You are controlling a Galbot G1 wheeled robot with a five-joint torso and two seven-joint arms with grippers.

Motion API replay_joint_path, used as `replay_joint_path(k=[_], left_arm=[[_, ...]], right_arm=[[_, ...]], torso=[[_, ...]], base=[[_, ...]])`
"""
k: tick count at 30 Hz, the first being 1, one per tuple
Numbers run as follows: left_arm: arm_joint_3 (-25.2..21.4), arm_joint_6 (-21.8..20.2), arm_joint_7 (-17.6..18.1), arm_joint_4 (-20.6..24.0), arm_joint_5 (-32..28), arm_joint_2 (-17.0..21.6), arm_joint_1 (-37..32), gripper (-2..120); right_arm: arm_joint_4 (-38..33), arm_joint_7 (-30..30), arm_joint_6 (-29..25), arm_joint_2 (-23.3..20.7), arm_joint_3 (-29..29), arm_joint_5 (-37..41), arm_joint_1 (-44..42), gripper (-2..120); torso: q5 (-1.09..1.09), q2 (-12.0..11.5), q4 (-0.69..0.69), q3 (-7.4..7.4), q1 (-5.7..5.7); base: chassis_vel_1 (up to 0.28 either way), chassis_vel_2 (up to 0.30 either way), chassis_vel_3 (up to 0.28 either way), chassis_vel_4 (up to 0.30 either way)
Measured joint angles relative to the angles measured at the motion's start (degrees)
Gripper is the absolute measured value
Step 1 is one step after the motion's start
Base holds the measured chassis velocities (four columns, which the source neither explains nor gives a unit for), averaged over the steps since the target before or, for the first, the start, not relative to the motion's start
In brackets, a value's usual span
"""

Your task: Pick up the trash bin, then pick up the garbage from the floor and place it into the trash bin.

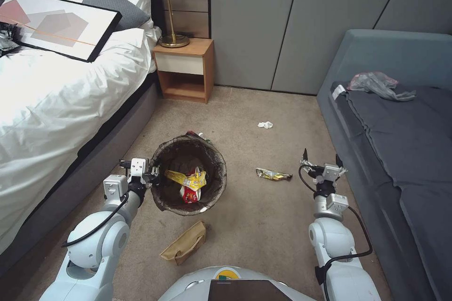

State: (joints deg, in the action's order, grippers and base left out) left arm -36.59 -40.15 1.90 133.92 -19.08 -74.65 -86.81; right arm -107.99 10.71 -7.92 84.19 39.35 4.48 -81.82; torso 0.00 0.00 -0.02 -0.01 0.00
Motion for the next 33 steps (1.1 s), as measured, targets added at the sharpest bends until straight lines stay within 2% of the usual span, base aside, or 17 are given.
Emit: replay_joint_path(k=[12,23,33], left_arm=[[0.31,0.03,-0.04,-0.21,0.23,0.15,0.08,0],[0.34,0.2,0.02,-0.26,0.13,0.14,-0.02,0],[0.29,0.61,1.26,-0.41,-1.86,-0.06,0.17,0]], right_arm=[[0.02,-0.14,-0.06,0.17,-0.15,-0.57,-0.45,100],[-0.02,-0.26,-0.04,0.1,-0.23,-0.66,-0.43,100],[-0.39,-1.88,-0.78,0.18,-0.48,-1.92,-0.85,100]], torso=[[0.0,0.0,0.0,0.0,0.0],[0.0,0.0,-0.01,0.01,0.0],[0.0,0.0,-0.02,0.01,0.0]], base=[[-0.044,-0.035,-0.049,-0.051],[-0.118,-0.113,-0.109,-0.108],[-0.084,-0.073,-0.088,-0.082]])
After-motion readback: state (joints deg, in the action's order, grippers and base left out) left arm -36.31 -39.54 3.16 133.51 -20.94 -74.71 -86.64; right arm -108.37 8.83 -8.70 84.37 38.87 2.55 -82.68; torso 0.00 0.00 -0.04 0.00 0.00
